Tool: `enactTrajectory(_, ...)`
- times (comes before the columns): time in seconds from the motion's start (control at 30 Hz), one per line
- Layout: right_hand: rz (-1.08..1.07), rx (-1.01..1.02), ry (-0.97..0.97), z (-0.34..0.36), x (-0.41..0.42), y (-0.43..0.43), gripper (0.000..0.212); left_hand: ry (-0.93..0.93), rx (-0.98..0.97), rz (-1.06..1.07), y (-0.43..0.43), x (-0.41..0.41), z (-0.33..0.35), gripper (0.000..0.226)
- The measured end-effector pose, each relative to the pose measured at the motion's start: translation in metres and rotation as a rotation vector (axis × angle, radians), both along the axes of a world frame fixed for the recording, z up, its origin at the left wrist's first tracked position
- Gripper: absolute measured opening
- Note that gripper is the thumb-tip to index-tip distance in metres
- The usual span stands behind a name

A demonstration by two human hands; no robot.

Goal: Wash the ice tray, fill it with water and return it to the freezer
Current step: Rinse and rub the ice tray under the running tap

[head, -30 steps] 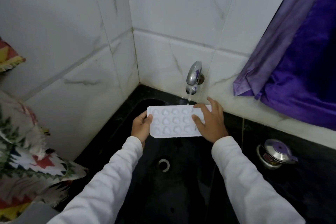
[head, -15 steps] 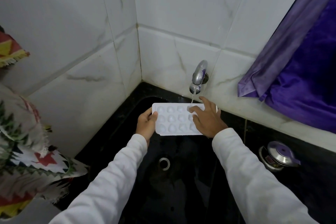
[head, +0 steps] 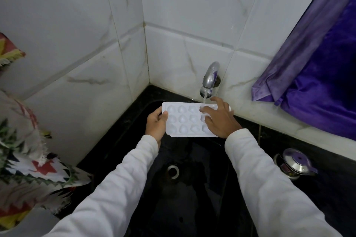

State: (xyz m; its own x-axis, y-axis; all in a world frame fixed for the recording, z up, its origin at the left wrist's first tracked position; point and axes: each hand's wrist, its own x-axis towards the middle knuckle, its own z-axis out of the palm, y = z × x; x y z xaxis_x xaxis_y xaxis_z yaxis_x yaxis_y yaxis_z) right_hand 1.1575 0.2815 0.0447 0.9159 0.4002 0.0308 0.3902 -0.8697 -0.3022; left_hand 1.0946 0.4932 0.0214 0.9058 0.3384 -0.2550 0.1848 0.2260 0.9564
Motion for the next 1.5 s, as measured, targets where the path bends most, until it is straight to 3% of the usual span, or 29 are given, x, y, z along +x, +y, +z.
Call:
enactTrajectory(0.23,-0.003,-0.034,-0.028,-0.003,0.005,-0.003,0.033,0.01,-0.007,0.024,-0.002,0.005,-0.002,0.03)
enactTrajectory(0.5,-0.03,0.26,-0.079,-0.008,0.003,-0.008,0.023,0.055,-0.001,0.078,0.003,0.014,-0.002,0.03)
enactTrajectory(0.83,0.059,0.105,-0.134,-0.027,-0.01,-0.007,0.031,0.081,0.014,0.113,0.003,0.022,-0.001,0.029)
enactTrajectory(1.0,0.053,0.097,-0.099,-0.025,-0.008,-0.01,0.045,0.094,-0.002,0.112,0.003,0.02,-0.003,0.028)
enactTrajectory(1.5,0.024,0.104,-0.113,-0.026,-0.011,-0.004,0.052,0.072,0.018,0.144,0.001,0.022,-0.001,0.03)
